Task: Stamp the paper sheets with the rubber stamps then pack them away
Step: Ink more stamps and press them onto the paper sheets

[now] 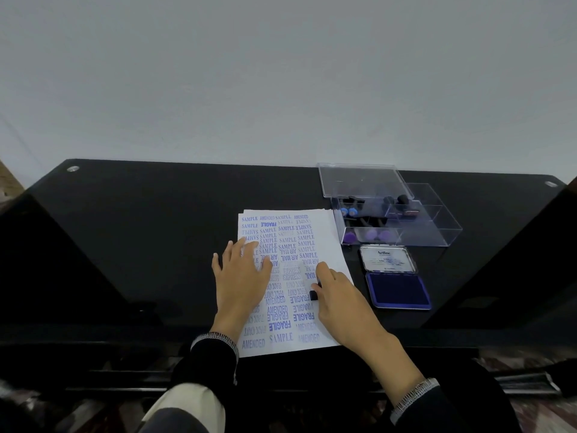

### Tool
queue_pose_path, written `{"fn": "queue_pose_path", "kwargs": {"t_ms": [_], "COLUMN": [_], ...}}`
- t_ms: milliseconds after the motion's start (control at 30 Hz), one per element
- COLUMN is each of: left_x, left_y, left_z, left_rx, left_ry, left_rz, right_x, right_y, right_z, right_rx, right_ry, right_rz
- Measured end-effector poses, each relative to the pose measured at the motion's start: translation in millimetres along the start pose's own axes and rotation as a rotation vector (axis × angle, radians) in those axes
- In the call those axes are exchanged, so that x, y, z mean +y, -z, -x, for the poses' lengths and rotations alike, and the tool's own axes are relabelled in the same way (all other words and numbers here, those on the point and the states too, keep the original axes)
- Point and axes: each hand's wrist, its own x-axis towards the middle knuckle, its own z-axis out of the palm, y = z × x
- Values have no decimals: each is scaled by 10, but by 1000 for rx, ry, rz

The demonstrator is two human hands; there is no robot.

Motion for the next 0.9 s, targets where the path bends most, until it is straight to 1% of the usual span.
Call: {"fn": "queue_pose_path", "kwargs": {"t_ms": [100, 167, 400, 533, 900], "left_x": [4, 11, 6, 8, 6], "left_y": [7, 14, 12, 13, 10], "left_z": [0, 5, 1, 6, -3], "left_rx": [-2, -2, -7, -8, -15], "left_ry": [2, 1, 4, 3, 10], "left_rz": [6, 11, -5, -2, -1], "right_x": [-3, -4, 1, 14, 18], "right_y": [-52, -57, 42, 49, -50], "right_z": [36, 39, -38, -77, 19], "right_rx": [54, 58, -36, -48, 50], "right_ry": [2, -1, 11, 18, 10], "right_rz": [22, 19, -59, -75, -12]}}
